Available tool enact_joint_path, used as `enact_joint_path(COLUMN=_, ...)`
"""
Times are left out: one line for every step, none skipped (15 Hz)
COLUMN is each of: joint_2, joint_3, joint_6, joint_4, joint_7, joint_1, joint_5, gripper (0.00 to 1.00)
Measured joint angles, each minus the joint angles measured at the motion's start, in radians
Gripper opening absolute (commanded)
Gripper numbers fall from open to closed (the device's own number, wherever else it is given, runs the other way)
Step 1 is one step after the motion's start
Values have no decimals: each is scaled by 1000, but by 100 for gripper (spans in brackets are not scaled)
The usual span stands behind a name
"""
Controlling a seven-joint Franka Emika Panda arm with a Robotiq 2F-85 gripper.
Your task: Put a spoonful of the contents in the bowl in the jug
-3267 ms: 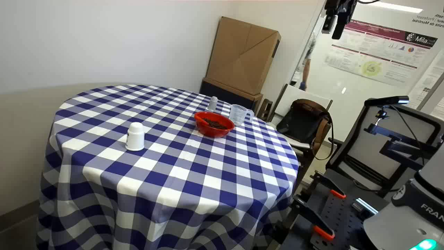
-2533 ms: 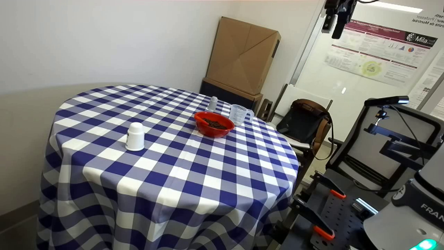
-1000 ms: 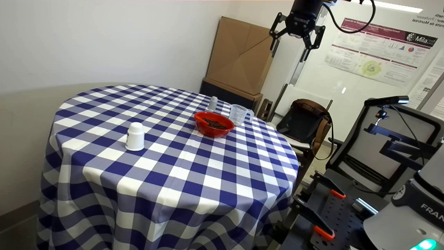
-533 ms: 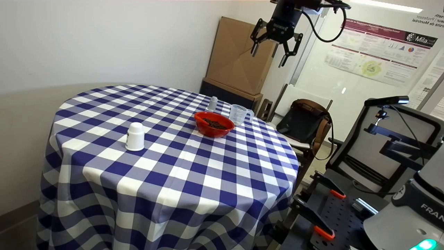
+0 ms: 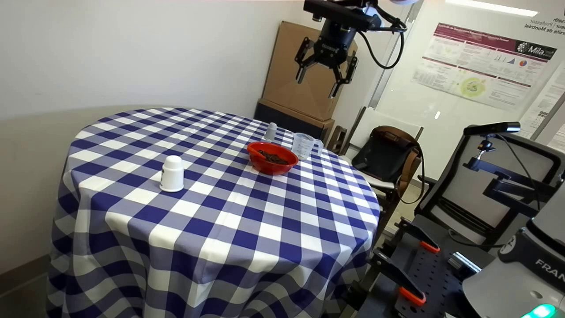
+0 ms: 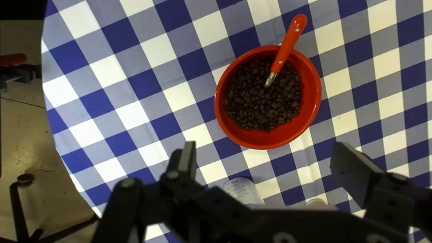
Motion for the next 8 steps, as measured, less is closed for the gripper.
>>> enact_joint_path(joint_2=21, joint_3=0, joint_6=11, joint_4=6, joint_7=15, joint_1=6, joint_5=-11, gripper=100)
enact_joint_path(joint_2=44, joint_3=0, joint_6=23, joint_4=13, joint_7=31, joint_1=13, joint_5=-26, gripper=100)
enact_joint_path(joint_2=68, joint_3=-1, joint_6=34, joint_4=21, joint_7=48, joint_1=19, joint_5=-42, gripper=100)
enact_joint_path(joint_2=94, joint_3=-2, joint_6=44, joint_4=30, joint_7=62, joint_1=26, joint_5=-57, gripper=100)
enact_joint_path(joint_2=121, joint_3=-5, joint_6=54, joint_4=42, joint_7=76, joint_1=33, joint_5=-72, gripper=100)
enact_joint_path(joint_2=149, joint_3=-8, joint_6=63, joint_4=55, joint_7=89, joint_1=41, joint_5=-83, gripper=100)
enact_joint_path(joint_2=177, joint_3=-12, joint_6=71, joint_4=70, joint_7=96, joint_1=50, joint_5=-91, gripper=100)
enact_joint_path(joint_2=204, joint_3=-16, joint_6=77, joint_4=85, joint_7=101, joint_1=59, joint_5=-96, gripper=100)
